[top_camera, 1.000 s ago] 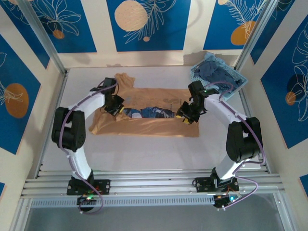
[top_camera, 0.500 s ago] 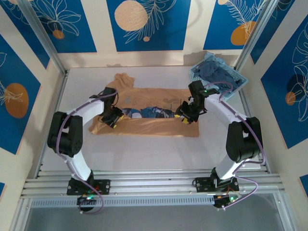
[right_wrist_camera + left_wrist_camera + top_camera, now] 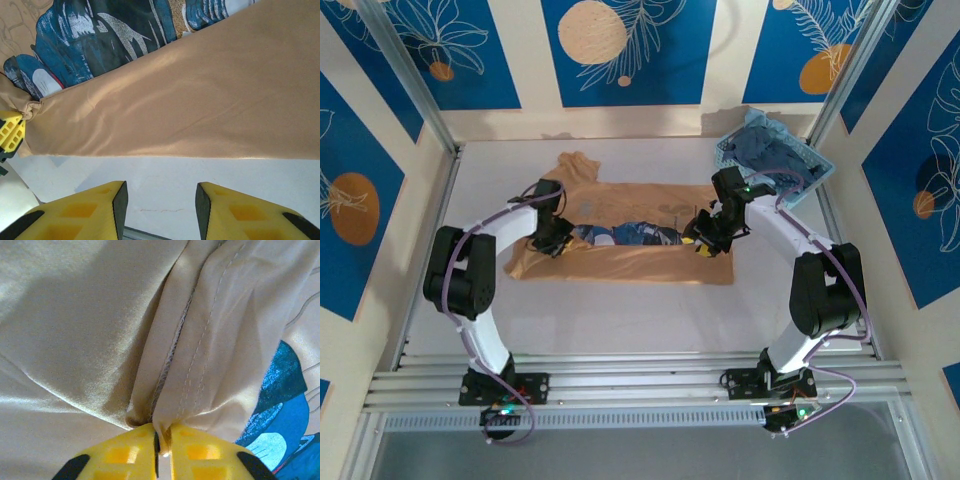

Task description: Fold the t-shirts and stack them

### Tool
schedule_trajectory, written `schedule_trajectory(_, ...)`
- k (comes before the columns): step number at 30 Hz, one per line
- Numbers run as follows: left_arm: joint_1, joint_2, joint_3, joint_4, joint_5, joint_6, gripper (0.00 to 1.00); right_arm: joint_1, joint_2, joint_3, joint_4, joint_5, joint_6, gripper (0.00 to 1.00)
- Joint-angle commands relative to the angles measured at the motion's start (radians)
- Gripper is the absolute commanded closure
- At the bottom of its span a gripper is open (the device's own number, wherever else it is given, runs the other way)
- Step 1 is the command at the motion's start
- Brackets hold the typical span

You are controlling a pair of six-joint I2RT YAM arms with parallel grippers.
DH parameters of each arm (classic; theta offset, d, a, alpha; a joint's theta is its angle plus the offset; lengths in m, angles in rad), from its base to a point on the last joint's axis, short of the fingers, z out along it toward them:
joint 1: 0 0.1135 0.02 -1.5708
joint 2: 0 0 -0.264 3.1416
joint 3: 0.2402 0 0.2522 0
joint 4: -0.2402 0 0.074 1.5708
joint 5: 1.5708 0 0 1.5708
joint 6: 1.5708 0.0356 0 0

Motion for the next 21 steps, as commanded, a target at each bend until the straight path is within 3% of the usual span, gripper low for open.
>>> schedule_trajectory(1, 0.006, 0.003, 0.041, -0.011, -0.011, 0.021, 0.99, -0.007, -0.005, -0.003, -0.01, -0.026, -0.013, 0.57)
schedule_trajectory(8, -0.035, 0.054, 0.233, -0.189, -0.077, 0.153, 1.0, -0.006, 0.001, -0.002, -0.006, -0.027, -0.007, 0.57)
schedule_trajectory(21, -0.129, 0.454, 0.819, -0.557, -0.1, 0.55, 1.0, -0.008, 0.01, -0.009, -0.007, -0.044, -0.004, 0.58)
